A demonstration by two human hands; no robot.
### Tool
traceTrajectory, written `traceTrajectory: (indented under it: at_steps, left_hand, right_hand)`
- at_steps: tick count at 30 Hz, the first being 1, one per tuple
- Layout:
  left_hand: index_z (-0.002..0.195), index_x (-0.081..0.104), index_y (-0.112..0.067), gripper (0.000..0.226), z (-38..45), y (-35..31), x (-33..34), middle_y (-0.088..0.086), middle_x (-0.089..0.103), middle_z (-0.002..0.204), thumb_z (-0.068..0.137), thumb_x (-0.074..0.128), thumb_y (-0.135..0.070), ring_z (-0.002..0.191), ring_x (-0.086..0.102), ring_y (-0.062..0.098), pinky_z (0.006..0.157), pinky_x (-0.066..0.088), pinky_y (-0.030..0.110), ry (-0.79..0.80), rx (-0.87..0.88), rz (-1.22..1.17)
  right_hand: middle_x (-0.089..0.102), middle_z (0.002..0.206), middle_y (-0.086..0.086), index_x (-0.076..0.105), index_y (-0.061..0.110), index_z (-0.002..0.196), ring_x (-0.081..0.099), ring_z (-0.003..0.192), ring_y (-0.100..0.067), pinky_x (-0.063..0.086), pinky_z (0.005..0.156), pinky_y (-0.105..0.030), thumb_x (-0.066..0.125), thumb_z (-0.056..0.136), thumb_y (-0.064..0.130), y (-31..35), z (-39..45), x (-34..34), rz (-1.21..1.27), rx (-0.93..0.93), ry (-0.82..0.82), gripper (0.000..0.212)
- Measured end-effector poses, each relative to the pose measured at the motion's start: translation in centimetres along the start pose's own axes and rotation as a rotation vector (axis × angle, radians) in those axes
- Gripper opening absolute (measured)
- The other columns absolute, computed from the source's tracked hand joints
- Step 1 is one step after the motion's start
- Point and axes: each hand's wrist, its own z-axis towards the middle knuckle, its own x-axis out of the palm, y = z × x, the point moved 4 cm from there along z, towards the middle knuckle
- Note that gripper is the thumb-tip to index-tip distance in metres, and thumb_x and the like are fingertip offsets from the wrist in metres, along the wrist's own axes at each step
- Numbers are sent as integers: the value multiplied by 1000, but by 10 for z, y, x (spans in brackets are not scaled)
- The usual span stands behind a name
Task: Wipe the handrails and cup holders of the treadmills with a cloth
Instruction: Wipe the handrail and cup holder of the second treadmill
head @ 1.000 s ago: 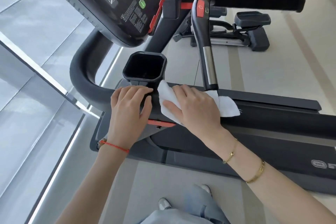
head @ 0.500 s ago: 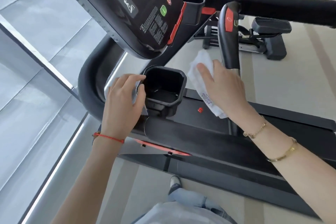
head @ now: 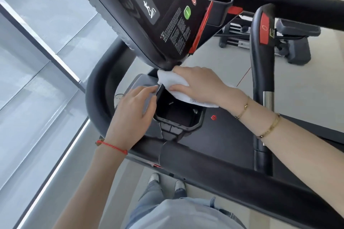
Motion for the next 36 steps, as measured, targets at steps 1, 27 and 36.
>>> traceTrajectory:
  at_steps: [1, 27, 36]
  left_hand:
    - [128, 63, -14, 32, 0, 0, 0, -2, 65, 120, 100, 48, -20, 113, 58, 18, 100, 44, 34, 15, 5, -4]
    - [146, 43, -19, 46, 37, 23, 3, -5, 57, 122, 101, 44, -30, 112, 55, 17, 93, 48, 39, 255, 270, -64]
    - [144, 43, -12, 46, 41, 26, 6, 1, 57, 126, 100, 46, -25, 115, 55, 19, 99, 44, 35, 283, 313, -131]
  right_hand:
    - [63, 93, 4, 52, 23, 111, 58, 84, -25, 39, 68, -37, 44, 93, 60, 3, 4, 1, 8, -3, -8, 43]
    - [52, 76, 3, 32, 25, 106, 54, 60, -11, 31, 46, -26, 51, 92, 52, 9, -92, 25, 377, 745, -141, 36]
    - [55, 88, -1, 39, 20, 118, 54, 73, -12, 42, 58, -27, 53, 96, 40, 12, -75, 15, 489, 813, -170, 34]
